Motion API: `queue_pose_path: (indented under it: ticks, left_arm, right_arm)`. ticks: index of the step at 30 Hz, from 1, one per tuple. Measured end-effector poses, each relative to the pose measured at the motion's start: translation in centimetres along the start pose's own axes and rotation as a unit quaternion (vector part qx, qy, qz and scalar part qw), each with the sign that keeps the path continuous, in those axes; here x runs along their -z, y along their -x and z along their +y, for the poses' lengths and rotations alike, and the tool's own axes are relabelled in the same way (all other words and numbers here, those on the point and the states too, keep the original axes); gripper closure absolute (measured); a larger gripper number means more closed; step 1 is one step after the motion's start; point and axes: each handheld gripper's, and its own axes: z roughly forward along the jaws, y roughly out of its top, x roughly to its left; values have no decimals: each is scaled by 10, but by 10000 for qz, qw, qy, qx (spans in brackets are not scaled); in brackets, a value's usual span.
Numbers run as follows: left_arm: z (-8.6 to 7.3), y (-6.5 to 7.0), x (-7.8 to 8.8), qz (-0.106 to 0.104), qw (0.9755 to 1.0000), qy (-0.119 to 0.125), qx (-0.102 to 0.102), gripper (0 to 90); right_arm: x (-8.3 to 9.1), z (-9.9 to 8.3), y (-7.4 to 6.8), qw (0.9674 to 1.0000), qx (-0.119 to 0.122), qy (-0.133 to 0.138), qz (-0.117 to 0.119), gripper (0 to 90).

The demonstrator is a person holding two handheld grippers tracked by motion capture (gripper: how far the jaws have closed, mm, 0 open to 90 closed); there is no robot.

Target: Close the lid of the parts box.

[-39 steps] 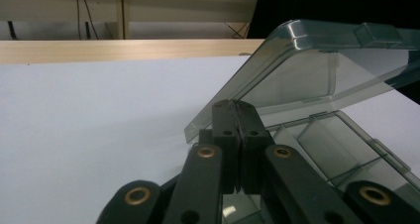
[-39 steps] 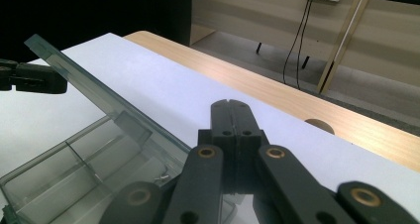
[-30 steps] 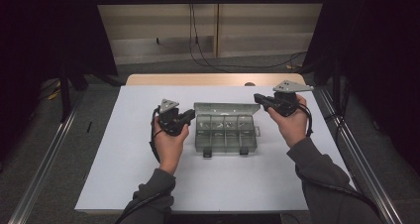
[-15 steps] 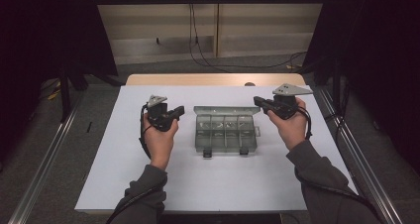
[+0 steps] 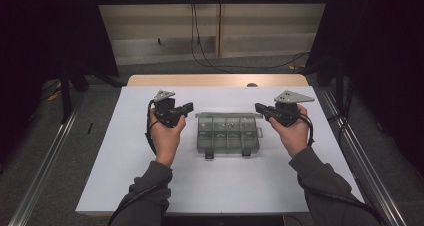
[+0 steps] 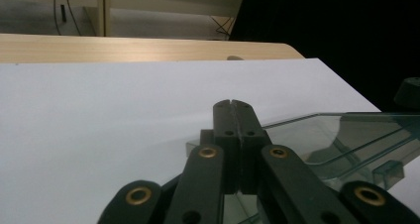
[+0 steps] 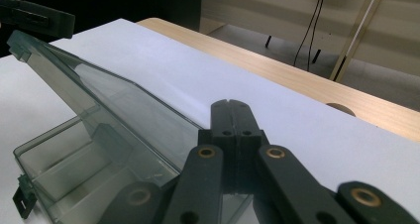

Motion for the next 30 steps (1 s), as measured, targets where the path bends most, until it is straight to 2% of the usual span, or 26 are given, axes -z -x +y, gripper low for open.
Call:
queue_pose_path:
  ticks: [10,19,30]
  left_arm:
    - [-11,8,-6,-238,9996,-160,6,900]
    - [-23,8,-6,-249,9994,-235,43,900]
    - [-34,9,0,-288,9992,-259,-29,900]
  right_arm:
    - [4,-6,-2,10000,-19,27,31,900]
    - [7,-15,-3,10000,-42,29,80,900]
    - [7,-30,-11,9998,-15,-3,203,900]
